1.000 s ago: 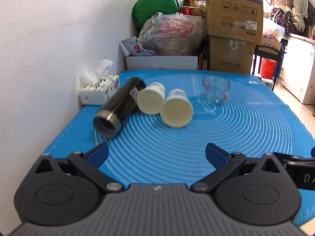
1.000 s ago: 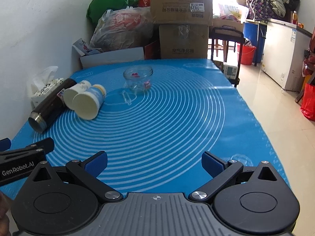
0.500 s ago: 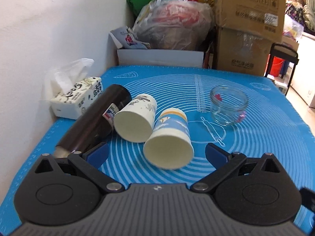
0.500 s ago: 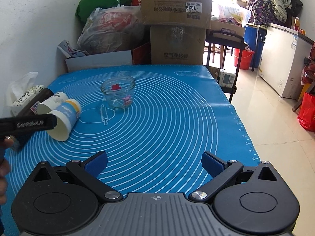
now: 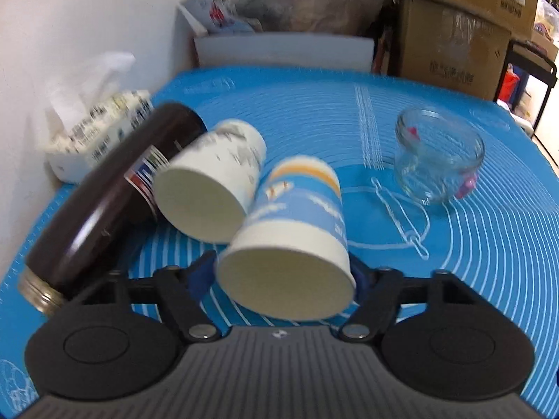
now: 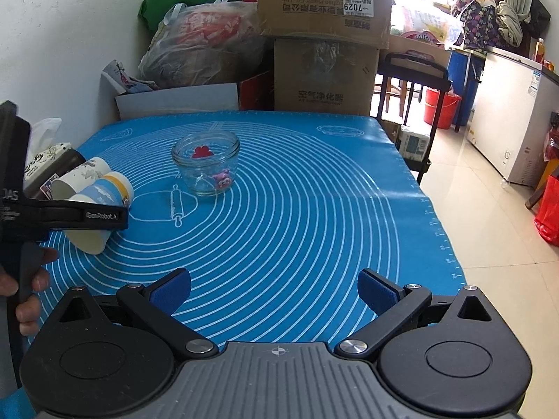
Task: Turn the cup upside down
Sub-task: 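Move the left gripper to the blue-and-white paper cup lying on its side, then close the left gripper around the blue-and-white cup's body, then lift the cup with the left gripper and carry it toward the right gripper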
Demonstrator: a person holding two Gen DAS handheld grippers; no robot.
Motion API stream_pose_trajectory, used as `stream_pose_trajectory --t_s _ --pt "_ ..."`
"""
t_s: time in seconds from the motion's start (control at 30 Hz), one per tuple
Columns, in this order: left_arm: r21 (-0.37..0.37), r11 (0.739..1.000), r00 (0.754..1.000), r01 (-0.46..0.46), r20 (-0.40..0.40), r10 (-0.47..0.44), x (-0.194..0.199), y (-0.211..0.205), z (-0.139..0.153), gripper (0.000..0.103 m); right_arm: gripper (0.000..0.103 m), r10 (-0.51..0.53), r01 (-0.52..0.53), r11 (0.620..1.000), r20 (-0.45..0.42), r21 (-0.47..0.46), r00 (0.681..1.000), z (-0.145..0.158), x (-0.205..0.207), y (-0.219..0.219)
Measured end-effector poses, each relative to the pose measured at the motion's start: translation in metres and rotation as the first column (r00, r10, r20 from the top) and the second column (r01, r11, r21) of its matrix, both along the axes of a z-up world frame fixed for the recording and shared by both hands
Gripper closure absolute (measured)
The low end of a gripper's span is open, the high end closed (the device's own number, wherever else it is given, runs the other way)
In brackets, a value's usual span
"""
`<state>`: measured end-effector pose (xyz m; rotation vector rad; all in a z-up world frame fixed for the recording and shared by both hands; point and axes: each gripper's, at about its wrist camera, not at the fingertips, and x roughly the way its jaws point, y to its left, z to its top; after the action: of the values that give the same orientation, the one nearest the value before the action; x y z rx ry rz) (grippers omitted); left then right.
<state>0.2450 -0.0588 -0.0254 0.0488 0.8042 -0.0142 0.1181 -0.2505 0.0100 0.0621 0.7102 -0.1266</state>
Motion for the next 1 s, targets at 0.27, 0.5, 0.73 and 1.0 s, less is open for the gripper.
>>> stream_pose_trajectory --t_s 0.27,0.5,0.73,1.0 --pt "0.012 0.999 0.997 0.041 0.060 -0.041 -0.013 -0.005 0.010 0.034 0.000 -0.009 0.009 1.000 -0.012 0.005 1.000 -0.004 -0.001 -0.001" --pt "0.007 0.997 0.995 0.072 0.073 -0.072 -0.036 -0.011 0.016 0.035 0.000 -0.012 0.012 1.000 -0.001 -0.002 1.000 0.000 -0.011 -0.001" --pt "-0.043 0.996 0.995 0.081 0.057 -0.078 -0.081 -0.019 0.023 0.035 0.000 -0.027 0.027 1.000 -0.007 -0.001 1.000 0.003 -0.031 -0.007" --pt "-0.040 0.995 0.995 0.093 0.025 -0.092 -0.125 -0.035 0.017 0.035 0.000 -0.057 0.056 0.998 -0.029 -0.014 0.998 0.001 -0.057 -0.019"
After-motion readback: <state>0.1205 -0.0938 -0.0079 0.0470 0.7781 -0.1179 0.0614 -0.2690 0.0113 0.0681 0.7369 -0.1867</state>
